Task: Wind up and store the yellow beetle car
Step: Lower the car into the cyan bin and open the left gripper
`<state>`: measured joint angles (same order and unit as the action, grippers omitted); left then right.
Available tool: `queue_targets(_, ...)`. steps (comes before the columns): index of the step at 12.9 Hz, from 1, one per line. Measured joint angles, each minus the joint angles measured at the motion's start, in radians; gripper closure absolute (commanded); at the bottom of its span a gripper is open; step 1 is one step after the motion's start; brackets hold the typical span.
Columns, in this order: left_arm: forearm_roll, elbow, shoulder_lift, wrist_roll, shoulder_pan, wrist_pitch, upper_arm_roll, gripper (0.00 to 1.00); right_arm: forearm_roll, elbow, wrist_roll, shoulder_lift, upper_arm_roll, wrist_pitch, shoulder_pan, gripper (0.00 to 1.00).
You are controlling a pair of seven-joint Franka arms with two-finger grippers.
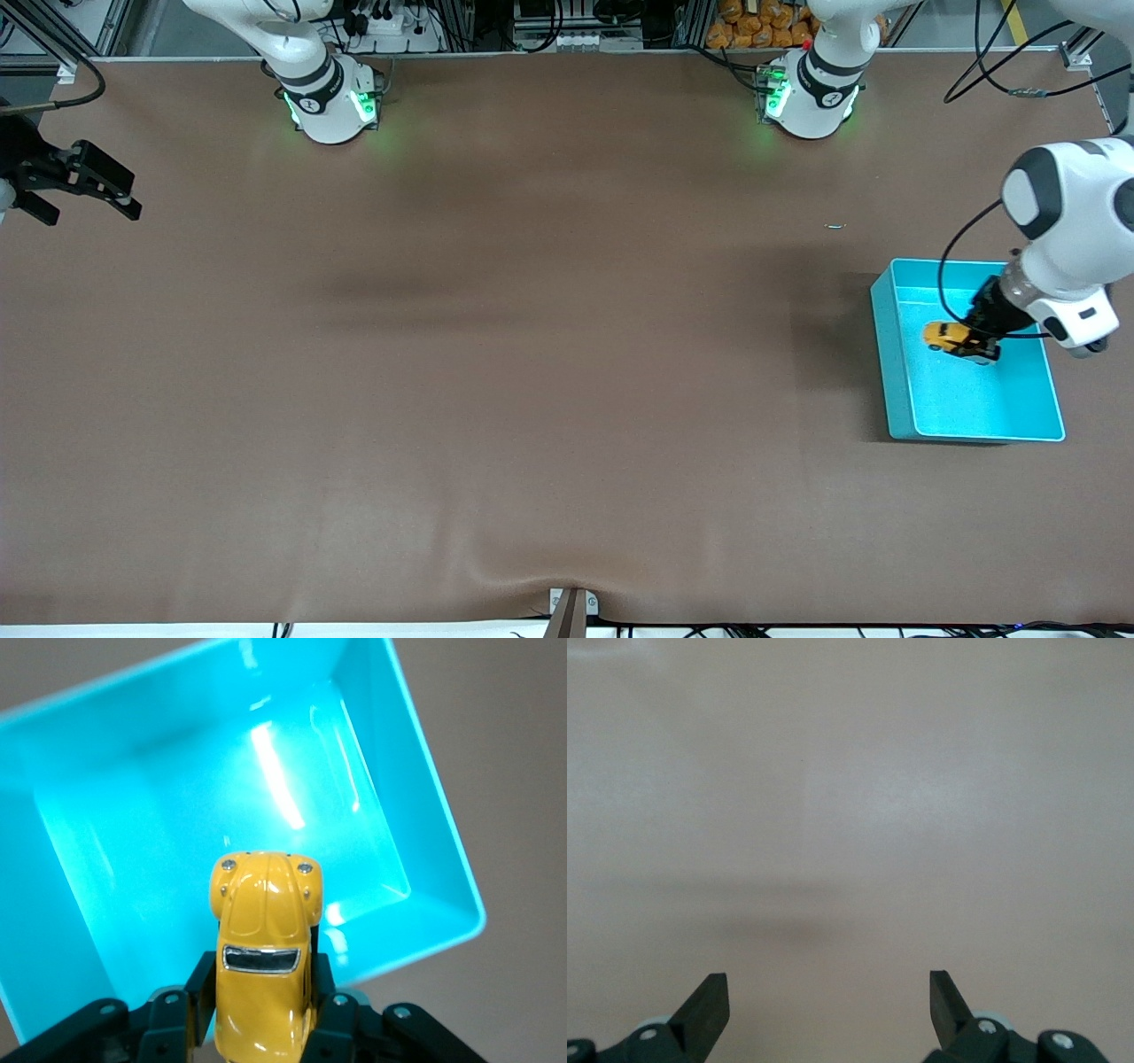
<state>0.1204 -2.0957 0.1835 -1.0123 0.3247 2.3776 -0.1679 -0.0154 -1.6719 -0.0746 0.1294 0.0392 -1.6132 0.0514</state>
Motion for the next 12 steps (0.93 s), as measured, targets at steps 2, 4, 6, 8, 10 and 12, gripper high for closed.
queue_targets(2, 0.000, 0.019, 0.041, 0.146, 0.017, 0.000, 0.000, 1.00, 0.000, -0.001, 0.000, -0.004, 0.002, 0.000, -0.004, 0.00)
queue_targets(4, 0.001, 0.055, 0.100, 0.300, 0.025, 0.000, 0.000, 1.00, 0.000, -0.001, 0.000, -0.007, 0.002, 0.000, -0.013, 0.00)
queue_targets(6, 0.002, 0.092, 0.156, 0.483, 0.037, 0.000, 0.000, 1.00, 0.000, -0.002, 0.000, -0.008, 0.002, 0.001, -0.019, 0.00)
queue_targets(8, 0.003, 0.123, 0.197, 0.686, 0.059, -0.001, 0.001, 1.00, 0.000, -0.002, 0.000, -0.008, 0.002, 0.003, -0.020, 0.00)
queue_targets(10, 0.004, 0.131, 0.224, 0.902, 0.091, -0.004, 0.003, 1.00, 0.000, -0.003, 0.000, -0.009, 0.002, 0.007, -0.020, 0.00)
queue_targets(12, 0.013, 0.132, 0.249, 1.079, 0.120, -0.005, 0.003, 1.00, 0.000, -0.003, 0.000, -0.010, 0.002, 0.009, -0.020, 0.00)
